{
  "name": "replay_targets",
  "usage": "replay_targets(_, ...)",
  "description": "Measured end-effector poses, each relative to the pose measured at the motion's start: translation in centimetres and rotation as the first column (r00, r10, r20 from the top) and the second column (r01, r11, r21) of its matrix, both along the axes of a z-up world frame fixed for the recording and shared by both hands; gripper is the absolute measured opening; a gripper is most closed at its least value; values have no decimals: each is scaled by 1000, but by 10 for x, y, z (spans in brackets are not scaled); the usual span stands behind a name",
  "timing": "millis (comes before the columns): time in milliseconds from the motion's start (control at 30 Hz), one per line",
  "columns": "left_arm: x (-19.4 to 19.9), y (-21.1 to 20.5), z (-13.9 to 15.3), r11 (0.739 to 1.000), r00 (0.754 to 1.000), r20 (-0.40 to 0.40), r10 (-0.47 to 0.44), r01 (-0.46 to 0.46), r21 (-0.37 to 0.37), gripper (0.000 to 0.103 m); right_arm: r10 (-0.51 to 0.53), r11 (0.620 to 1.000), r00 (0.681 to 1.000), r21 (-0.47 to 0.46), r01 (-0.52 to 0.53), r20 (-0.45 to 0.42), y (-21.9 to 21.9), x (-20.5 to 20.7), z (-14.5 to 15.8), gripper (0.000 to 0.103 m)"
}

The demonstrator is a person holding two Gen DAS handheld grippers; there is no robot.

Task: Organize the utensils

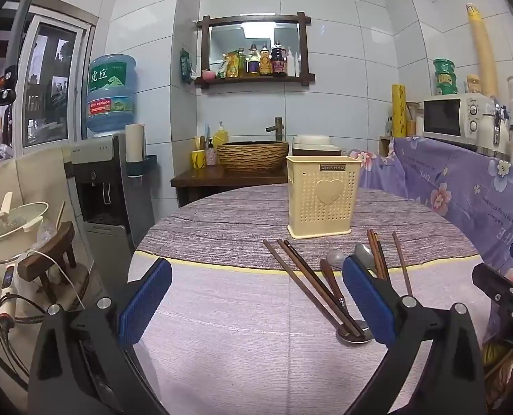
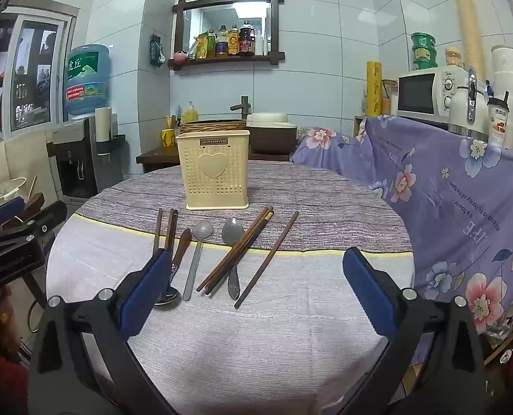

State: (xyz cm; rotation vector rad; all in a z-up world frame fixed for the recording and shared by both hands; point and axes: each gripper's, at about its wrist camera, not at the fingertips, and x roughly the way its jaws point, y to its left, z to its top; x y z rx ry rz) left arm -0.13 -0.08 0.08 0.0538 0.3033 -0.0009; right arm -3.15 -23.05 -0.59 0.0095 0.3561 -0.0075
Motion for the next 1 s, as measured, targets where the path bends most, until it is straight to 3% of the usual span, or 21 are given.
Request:
replay_targets(333,-8,0,1,1000,999,44,-6,7,-21,98,9,1000,1000,-2,-9,0,2,0,-1,98)
replay_targets(1000,-7,2,-1,1000,999,39,-4,5,-17,98,3,1000,1000,5,-3,-10,1,-1,0,98)
